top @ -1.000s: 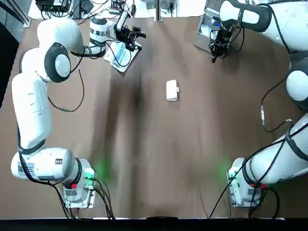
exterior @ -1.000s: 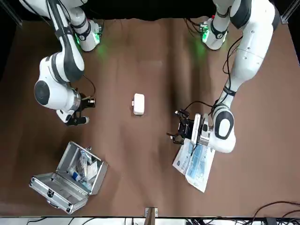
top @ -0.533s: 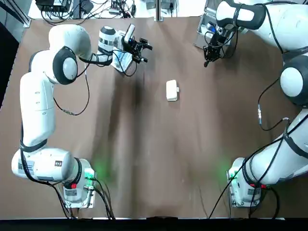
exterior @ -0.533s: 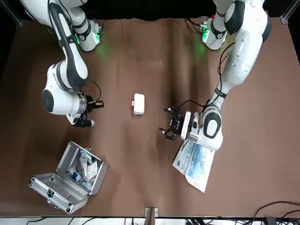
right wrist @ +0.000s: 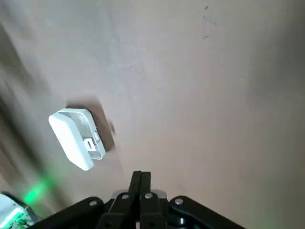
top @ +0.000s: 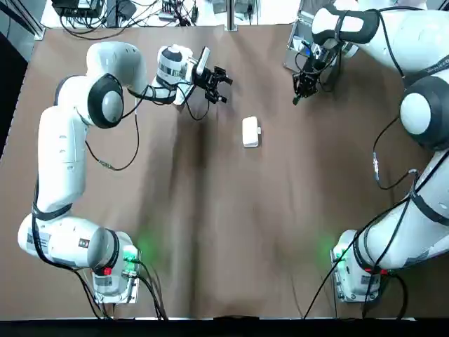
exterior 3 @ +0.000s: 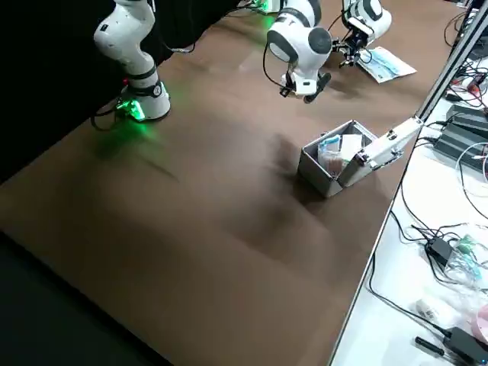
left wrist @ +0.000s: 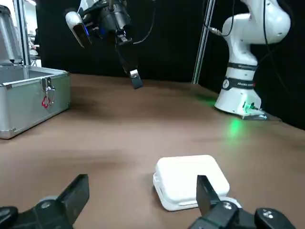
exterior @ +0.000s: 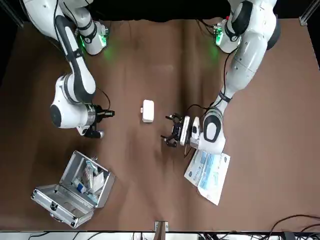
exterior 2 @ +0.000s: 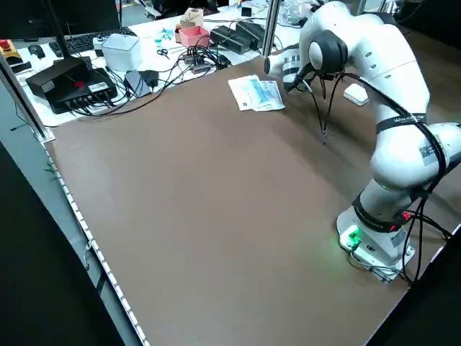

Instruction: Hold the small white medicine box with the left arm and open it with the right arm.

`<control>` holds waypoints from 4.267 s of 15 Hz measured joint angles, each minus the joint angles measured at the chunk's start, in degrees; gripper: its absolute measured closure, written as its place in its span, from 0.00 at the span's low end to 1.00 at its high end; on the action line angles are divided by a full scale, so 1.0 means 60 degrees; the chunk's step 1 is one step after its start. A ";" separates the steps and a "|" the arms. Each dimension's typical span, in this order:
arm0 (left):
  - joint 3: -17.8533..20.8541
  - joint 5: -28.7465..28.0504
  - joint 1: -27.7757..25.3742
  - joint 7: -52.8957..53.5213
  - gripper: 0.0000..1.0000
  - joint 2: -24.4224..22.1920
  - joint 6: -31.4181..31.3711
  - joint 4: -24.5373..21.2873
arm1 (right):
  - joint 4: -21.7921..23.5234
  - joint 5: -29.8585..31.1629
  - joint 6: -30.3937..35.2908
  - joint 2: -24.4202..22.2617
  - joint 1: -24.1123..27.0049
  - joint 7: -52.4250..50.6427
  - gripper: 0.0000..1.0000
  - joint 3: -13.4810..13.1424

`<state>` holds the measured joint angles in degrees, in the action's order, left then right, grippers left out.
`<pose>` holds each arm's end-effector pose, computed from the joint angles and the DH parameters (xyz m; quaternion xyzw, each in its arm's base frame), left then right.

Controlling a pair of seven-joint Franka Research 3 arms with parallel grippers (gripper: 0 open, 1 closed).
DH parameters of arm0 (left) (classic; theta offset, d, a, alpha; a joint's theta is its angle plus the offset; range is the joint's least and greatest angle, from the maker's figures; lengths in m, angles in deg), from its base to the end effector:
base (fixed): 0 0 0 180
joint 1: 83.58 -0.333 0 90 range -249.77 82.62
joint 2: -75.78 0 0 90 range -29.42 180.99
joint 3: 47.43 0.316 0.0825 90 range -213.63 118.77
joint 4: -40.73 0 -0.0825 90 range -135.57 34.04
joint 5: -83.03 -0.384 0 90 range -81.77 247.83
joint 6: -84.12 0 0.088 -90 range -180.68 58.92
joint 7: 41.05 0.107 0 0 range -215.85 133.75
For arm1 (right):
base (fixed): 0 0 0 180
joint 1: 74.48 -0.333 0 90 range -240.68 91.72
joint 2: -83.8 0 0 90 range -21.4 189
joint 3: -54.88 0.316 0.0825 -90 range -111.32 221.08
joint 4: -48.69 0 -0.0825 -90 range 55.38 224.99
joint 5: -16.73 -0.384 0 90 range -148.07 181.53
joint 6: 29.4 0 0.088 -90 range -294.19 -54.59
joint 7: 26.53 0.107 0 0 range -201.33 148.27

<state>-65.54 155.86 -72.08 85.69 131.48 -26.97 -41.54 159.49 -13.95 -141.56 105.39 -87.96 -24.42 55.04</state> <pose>0.6030 -0.3680 0.1501 0.4864 -0.6056 0.3342 0.5338 0.5596 0.1703 0.2745 -0.9586 0.0452 0.1985 0.1989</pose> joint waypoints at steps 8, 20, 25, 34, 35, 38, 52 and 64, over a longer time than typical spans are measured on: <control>-0.0003 0.0002 0.0790 0.0797 0.00 0.0205 -0.1013 0.0000 | -0.0003 -0.0395 -0.0207 0.0607 -0.0132 -0.0309 0.99 0.0045; -0.0002 0.0003 0.1288 0.2163 0.00 0.0711 -0.1627 0.0006 | -0.0003 -0.2067 -0.0965 0.1428 -0.0895 -0.1646 0.99 0.0057; -0.0009 0.0254 0.1550 0.2219 0.00 0.0987 -0.2150 0.0036 | -0.0007 -0.2456 -0.1152 0.1897 -0.1224 -0.1831 0.99 0.0060; 0.0010 0.0273 0.1641 0.2253 0.31 0.1120 -0.1998 -0.0017 | -0.0131 -0.3016 -0.0836 0.2248 -0.1172 -0.2138 0.99 0.0015; 0.0023 0.0265 0.1622 0.2319 0.40 0.1113 -0.1914 -0.0047 | -0.0152 -0.3096 -0.0794 0.2249 -0.1173 -0.2170 0.99 0.0019; 0.0028 0.0269 0.1606 0.2376 0.57 0.1114 -0.1985 0.0003 | -0.0175 -0.3389 -0.0747 0.2282 -0.1193 -0.2337 0.99 0.0024; 0.0027 0.0315 0.1625 0.2276 0.73 0.1129 -0.2135 0.0101 | -0.0318 -0.4109 -0.0719 0.2693 -0.1447 -0.2541 0.99 0.0067; 0.0023 0.0315 0.1623 0.2069 0.73 0.1129 -0.2135 0.0107 | -0.0436 -0.4240 -0.0604 0.2757 -0.1561 -0.2541 0.99 0.0065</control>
<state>-65.41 157.75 -62.34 98.10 138.25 -39.77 -40.90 156.87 -39.38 -145.19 121.93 -97.32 -39.66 55.43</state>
